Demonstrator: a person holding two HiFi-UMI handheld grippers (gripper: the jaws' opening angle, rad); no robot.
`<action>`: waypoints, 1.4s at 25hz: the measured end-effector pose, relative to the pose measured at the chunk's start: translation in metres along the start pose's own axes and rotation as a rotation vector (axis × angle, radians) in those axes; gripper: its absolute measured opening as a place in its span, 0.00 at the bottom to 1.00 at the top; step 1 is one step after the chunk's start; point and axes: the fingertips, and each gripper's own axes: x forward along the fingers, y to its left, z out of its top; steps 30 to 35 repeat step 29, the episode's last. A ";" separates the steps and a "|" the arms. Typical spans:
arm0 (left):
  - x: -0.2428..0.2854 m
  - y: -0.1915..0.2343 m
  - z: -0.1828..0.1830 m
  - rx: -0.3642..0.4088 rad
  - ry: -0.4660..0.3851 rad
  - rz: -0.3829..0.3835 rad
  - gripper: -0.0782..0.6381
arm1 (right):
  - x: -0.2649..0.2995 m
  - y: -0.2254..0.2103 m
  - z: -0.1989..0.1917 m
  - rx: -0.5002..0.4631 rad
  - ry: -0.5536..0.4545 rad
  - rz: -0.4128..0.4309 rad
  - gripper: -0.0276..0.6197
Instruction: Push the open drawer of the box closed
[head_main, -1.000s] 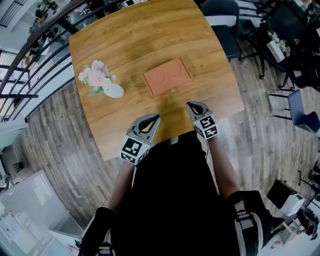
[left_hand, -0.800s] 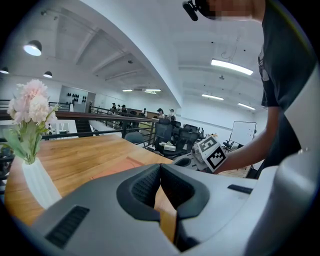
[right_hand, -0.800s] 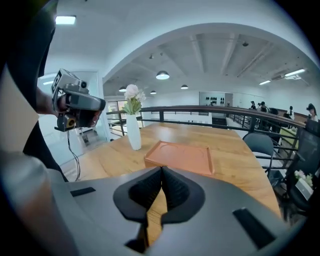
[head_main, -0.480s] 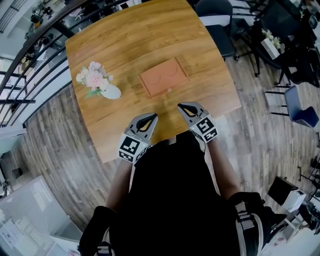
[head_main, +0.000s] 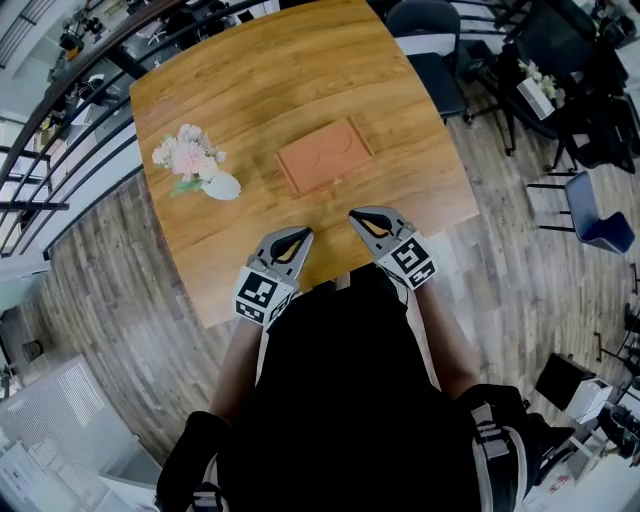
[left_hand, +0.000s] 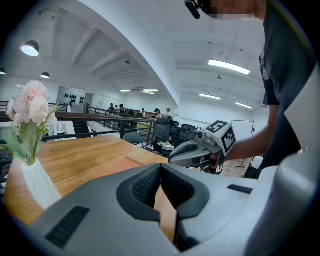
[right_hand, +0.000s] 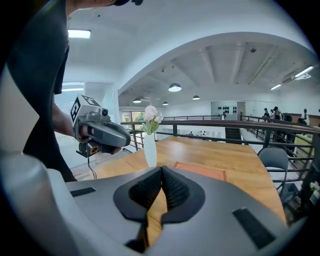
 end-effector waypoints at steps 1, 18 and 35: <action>0.000 0.001 0.000 0.000 0.000 0.001 0.14 | 0.000 0.000 0.001 -0.004 0.003 0.000 0.07; -0.021 0.012 -0.004 -0.007 -0.006 0.045 0.14 | 0.009 0.014 0.016 -0.028 -0.035 0.002 0.07; -0.029 0.012 -0.009 -0.002 -0.013 0.038 0.14 | 0.014 0.023 0.014 -0.035 -0.030 -0.017 0.07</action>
